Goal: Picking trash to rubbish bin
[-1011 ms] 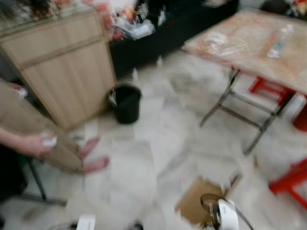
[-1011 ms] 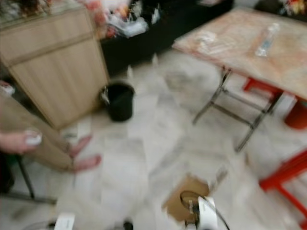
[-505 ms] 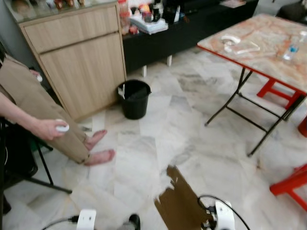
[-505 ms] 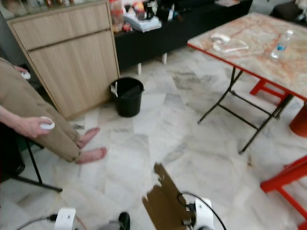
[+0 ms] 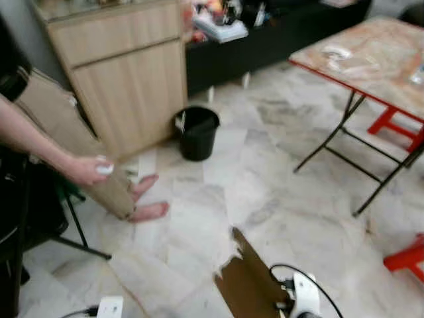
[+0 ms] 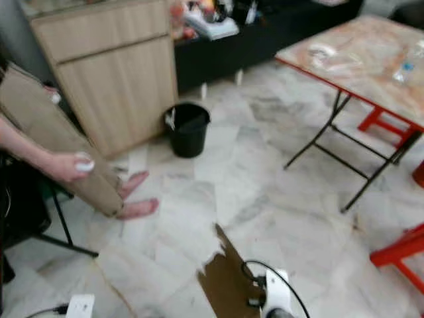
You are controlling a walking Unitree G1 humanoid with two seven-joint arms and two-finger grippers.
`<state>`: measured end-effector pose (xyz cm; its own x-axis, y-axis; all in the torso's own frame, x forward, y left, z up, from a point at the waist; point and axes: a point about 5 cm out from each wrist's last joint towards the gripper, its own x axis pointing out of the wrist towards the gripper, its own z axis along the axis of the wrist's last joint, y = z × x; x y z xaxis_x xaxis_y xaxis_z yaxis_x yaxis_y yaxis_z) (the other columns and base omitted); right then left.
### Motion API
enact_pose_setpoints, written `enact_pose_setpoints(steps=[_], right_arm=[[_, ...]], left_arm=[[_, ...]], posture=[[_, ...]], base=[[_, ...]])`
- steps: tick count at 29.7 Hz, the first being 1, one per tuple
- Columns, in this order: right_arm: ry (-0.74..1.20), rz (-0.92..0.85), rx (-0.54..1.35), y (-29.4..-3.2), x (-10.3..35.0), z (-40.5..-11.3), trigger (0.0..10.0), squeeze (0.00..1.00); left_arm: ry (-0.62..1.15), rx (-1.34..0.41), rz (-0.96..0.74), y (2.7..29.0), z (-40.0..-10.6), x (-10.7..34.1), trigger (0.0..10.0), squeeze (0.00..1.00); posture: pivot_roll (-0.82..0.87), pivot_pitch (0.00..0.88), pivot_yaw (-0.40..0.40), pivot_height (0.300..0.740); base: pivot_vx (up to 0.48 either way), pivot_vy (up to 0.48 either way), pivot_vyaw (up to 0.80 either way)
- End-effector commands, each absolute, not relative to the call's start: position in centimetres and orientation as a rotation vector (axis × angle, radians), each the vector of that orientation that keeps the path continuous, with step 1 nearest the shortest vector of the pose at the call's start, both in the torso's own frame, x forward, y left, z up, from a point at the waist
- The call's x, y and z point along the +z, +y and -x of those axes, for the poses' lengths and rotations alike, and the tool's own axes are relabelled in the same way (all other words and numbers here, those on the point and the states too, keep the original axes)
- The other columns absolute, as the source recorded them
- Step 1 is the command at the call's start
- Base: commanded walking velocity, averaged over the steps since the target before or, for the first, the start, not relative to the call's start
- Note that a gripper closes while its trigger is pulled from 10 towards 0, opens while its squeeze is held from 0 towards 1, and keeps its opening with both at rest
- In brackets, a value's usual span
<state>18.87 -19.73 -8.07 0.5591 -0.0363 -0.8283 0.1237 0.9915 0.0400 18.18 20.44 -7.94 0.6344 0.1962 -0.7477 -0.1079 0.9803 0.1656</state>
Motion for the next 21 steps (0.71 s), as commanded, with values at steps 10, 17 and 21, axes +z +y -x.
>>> enact_pose_setpoints(steps=[10,17,21], right_arm=[[0.972,-0.094,-0.083,-19.61,-8.03,-18.99,10.0,0.00],[0.960,-0.107,-0.077,-19.53,-7.99,-19.04,10.0,0.00],[0.942,-0.150,-0.102,-19.59,-7.81,-19.36,10.0,0.00]], left_arm=[[0.910,0.201,-0.105,21.06,-16.81,-8.50,10.0,0.00],[0.909,0.198,-0.106,21.09,-16.76,-8.52,10.0,0.00],[0.907,0.199,-0.107,21.13,-16.79,-8.49,10.0,0.00]], posture=[[0.06,0.194,-0.040,0.740],[0.06,0.185,-0.036,0.740],[0.06,0.182,-0.034,0.740]], base=[[0.321,0.000,0.00],[0.331,0.000,0.00],[0.334,0.000,0.00]])
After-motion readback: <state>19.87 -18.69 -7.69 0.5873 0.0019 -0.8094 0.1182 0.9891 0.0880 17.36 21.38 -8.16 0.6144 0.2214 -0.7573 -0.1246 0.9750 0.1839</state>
